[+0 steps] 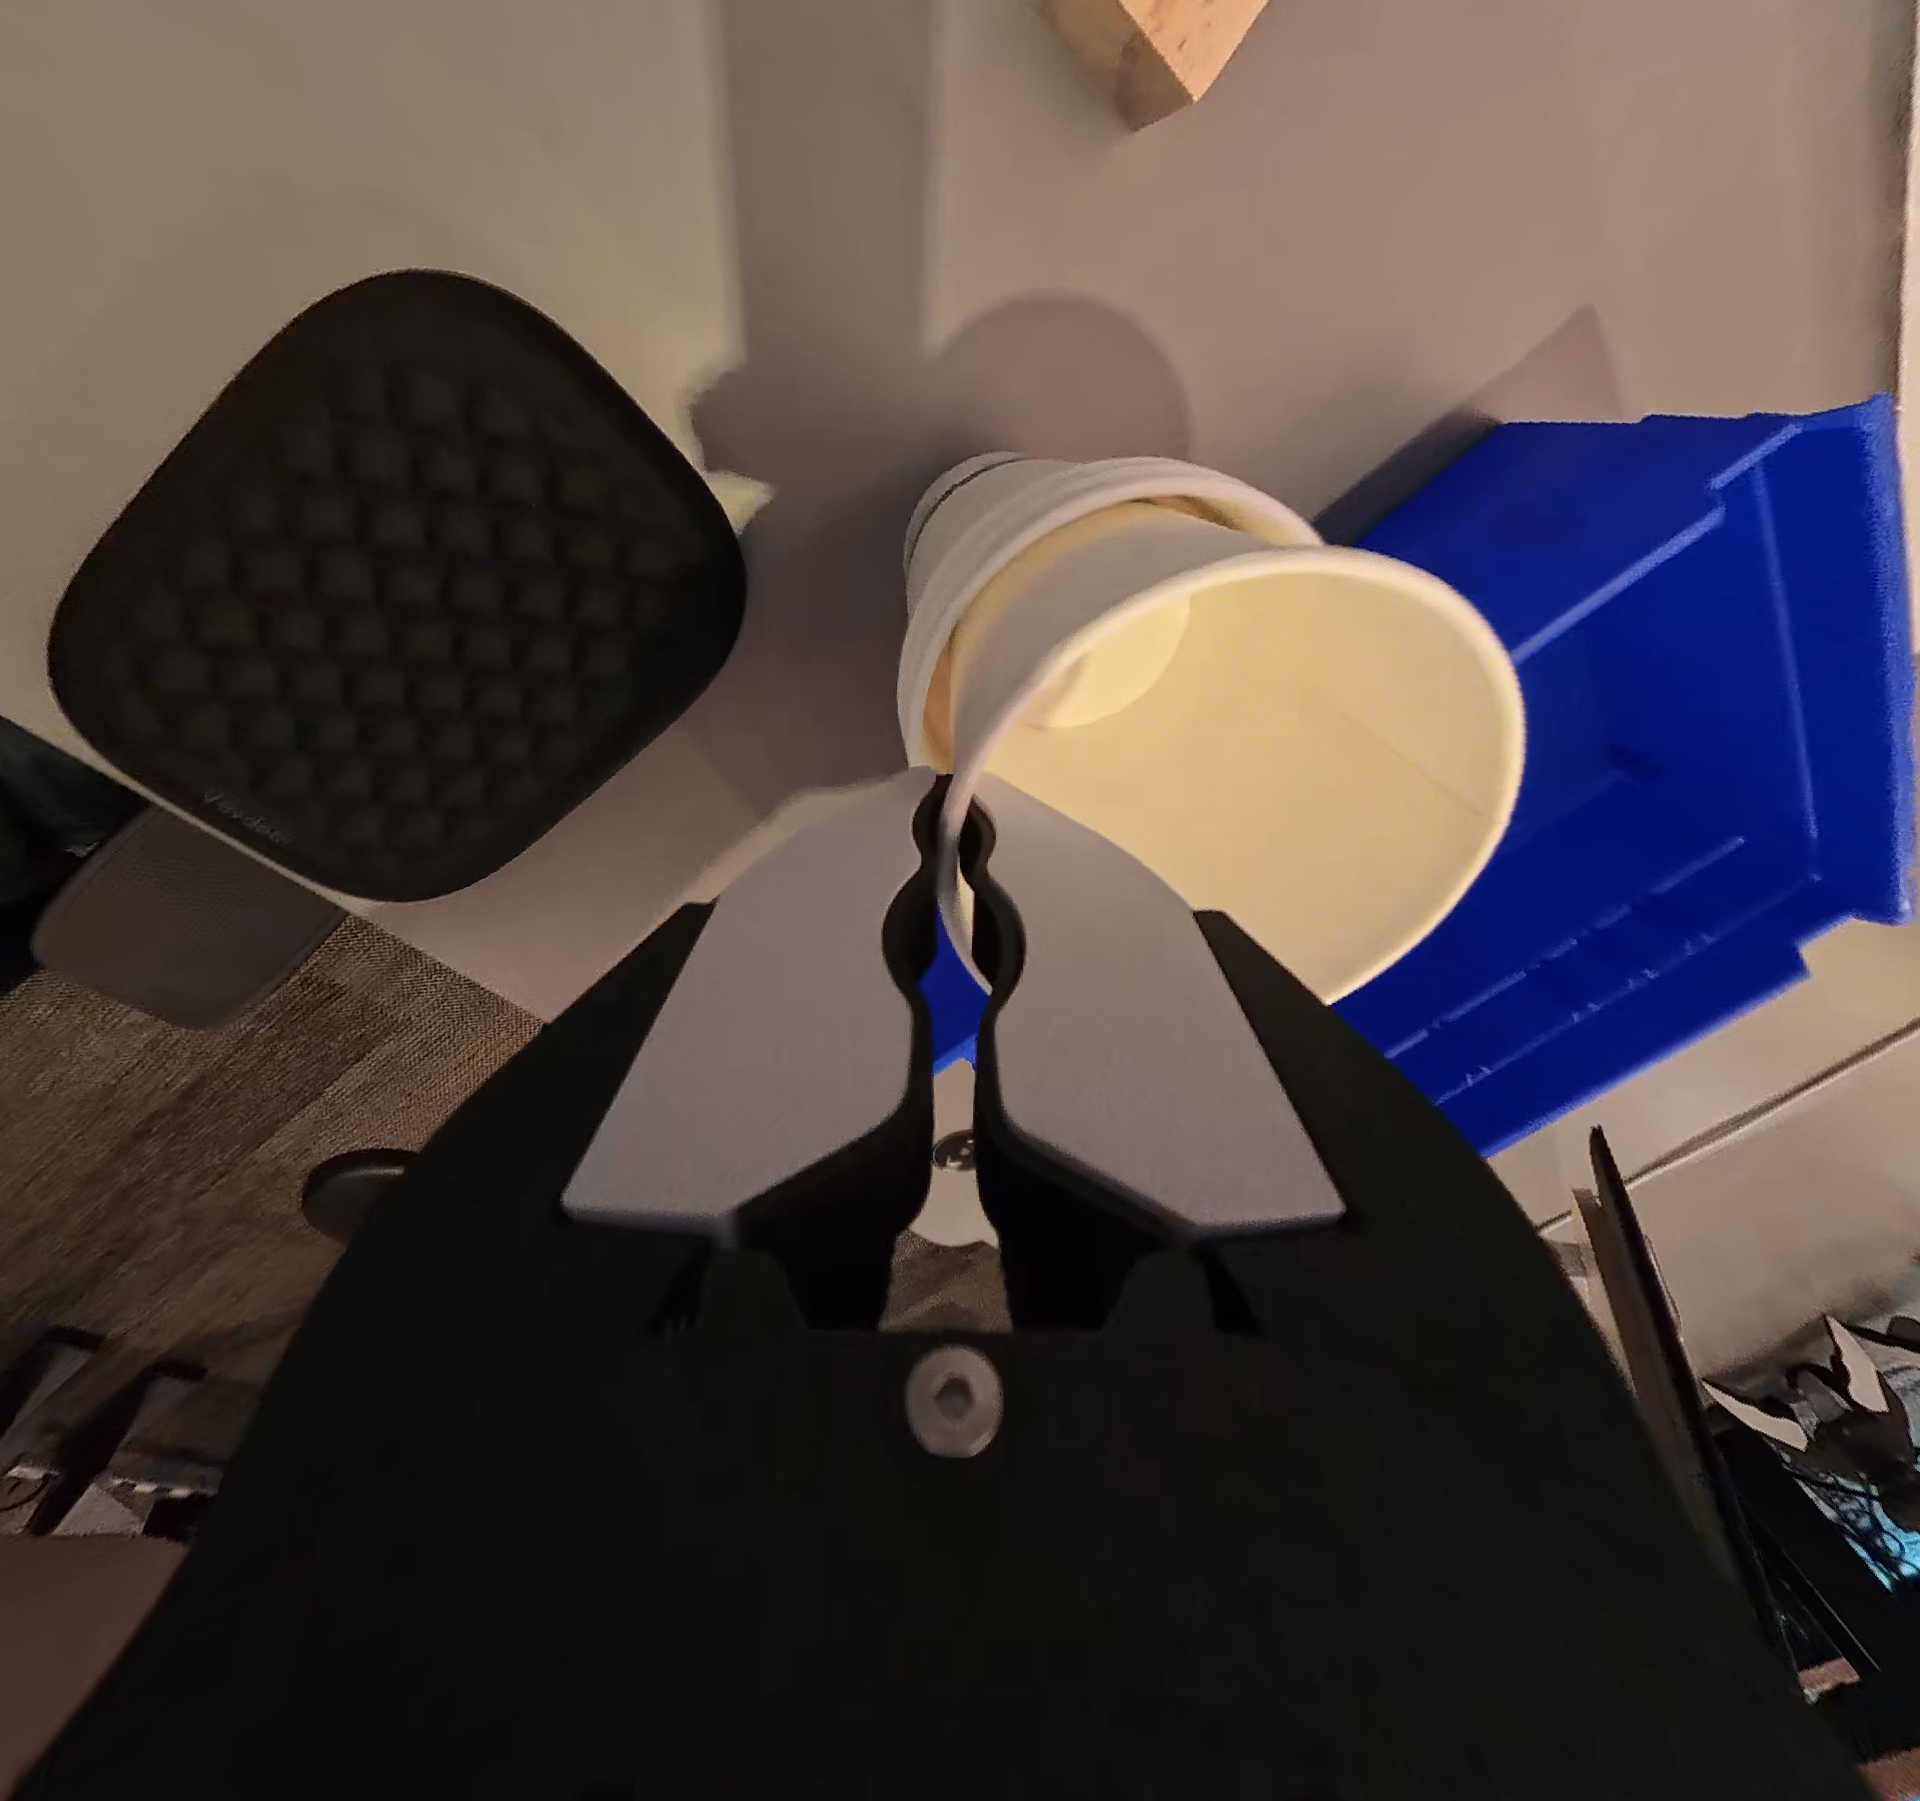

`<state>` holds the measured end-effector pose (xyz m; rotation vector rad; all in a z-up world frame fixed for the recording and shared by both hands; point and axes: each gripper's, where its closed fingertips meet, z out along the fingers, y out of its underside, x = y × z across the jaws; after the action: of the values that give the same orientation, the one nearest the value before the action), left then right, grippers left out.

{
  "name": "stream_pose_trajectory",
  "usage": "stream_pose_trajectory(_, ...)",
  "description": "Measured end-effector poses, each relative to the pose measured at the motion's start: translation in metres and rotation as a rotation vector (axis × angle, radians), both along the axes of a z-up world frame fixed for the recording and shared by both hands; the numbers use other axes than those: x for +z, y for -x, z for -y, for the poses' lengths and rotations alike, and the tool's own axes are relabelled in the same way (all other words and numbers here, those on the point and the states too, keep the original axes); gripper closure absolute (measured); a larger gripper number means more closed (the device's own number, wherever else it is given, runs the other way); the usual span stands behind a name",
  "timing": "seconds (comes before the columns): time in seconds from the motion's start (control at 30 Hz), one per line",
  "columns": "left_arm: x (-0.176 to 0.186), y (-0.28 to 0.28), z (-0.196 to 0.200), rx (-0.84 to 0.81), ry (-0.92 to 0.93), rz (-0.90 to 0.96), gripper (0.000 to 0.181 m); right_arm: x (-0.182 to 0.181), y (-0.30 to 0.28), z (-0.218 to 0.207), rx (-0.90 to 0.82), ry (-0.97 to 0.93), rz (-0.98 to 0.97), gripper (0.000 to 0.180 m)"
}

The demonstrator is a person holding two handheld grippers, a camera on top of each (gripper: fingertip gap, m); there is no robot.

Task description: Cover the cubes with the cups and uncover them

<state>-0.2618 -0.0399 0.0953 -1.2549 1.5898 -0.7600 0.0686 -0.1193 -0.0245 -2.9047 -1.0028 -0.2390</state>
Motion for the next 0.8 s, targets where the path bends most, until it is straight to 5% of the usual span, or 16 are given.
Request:
stream_pose_trajectory(0.3, -0.009, 0.001, 0.002, -0.012, 0.021, -0.014, 0.098, 0.008, 0.004, -0.01, -0.023, -0.198, -0.05, 0.156)
stream_pose_trajectory(0.5, -0.009, 0.005, 0.011, -0.026, -0.009, -0.006, 0.098, 0.045, 0.034, 0.011, -0.303, -0.874, -0.285, 0.13)
stream_pose_trajectory(0.6, -0.008, 0.003, 0.019, -0.05, -0.023, -0.008, 0.099, 0.018, 0.024, 0.026, -0.503, -1.149, -0.335, 0.127)
stream_pose_trajectory(0.8, -0.002, -0.005, 0.033, -0.087, -0.052, -0.017, 0.098, -0.048, -0.001, 0.005, -0.696, -1.22, -0.29, 0.103)
